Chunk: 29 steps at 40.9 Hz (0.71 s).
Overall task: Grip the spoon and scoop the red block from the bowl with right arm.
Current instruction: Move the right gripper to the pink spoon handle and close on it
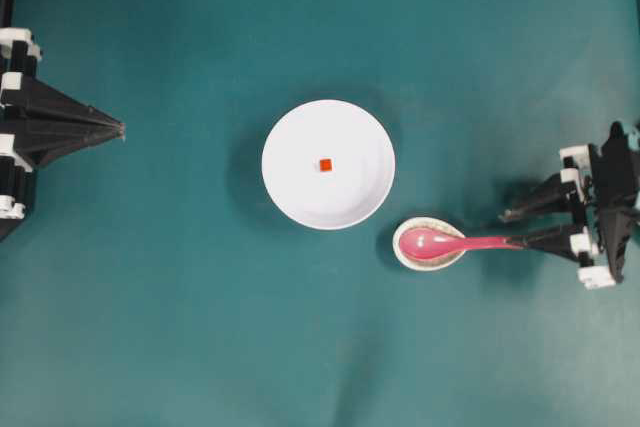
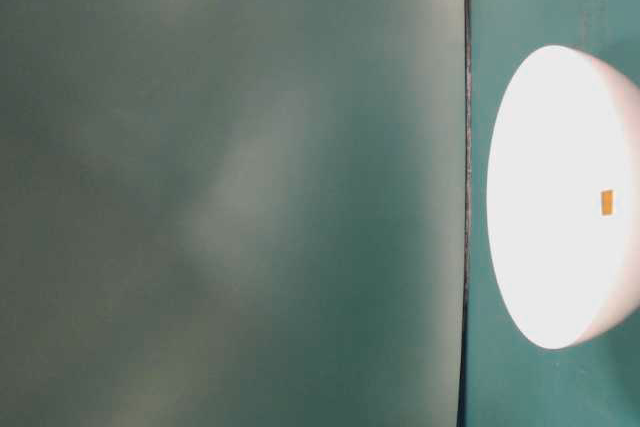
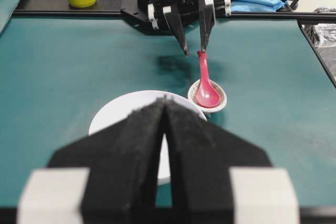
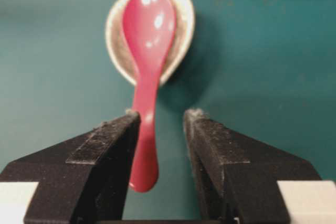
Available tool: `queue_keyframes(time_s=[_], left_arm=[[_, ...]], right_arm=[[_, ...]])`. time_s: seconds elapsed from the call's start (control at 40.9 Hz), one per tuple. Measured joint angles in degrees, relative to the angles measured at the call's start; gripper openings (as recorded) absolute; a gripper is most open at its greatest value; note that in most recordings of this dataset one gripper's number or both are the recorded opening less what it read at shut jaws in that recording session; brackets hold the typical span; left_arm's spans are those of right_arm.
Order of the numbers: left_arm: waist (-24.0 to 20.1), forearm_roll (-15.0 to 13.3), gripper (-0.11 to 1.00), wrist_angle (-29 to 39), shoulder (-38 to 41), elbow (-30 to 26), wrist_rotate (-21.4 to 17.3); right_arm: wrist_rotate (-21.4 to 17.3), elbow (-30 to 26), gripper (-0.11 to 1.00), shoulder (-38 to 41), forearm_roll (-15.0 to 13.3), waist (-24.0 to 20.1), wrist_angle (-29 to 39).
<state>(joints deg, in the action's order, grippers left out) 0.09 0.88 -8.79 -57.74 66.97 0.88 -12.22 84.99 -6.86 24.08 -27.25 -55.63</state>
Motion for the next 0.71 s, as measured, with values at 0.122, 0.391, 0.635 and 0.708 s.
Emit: queue_keyframes(time_s=[0.122, 0.391, 0.635, 0.708], left_arm=[[0.0, 0.0, 0.0, 0.0, 0.0, 0.0, 0.0], [0.0, 0.0, 0.0, 0.0, 0.0, 0.1, 0.0], [0.1, 0.0, 0.0, 0.0, 0.0, 0.0, 0.0], [0.1, 0.0, 0.0, 0.0, 0.0, 0.0, 0.0]], right_arm=[[-0.1, -1.2, 0.46, 3.5, 1.3, -1.4, -1.4], [-0.2, -2.9, 0.46, 6.2, 1.5, -2.1, -1.9], [-0.7, -3.8, 0.46, 6.6, 1.6, -3.0, -1.1], [-0.7, -3.7, 0.46, 6.5, 1.6, -3.0, -1.0]])
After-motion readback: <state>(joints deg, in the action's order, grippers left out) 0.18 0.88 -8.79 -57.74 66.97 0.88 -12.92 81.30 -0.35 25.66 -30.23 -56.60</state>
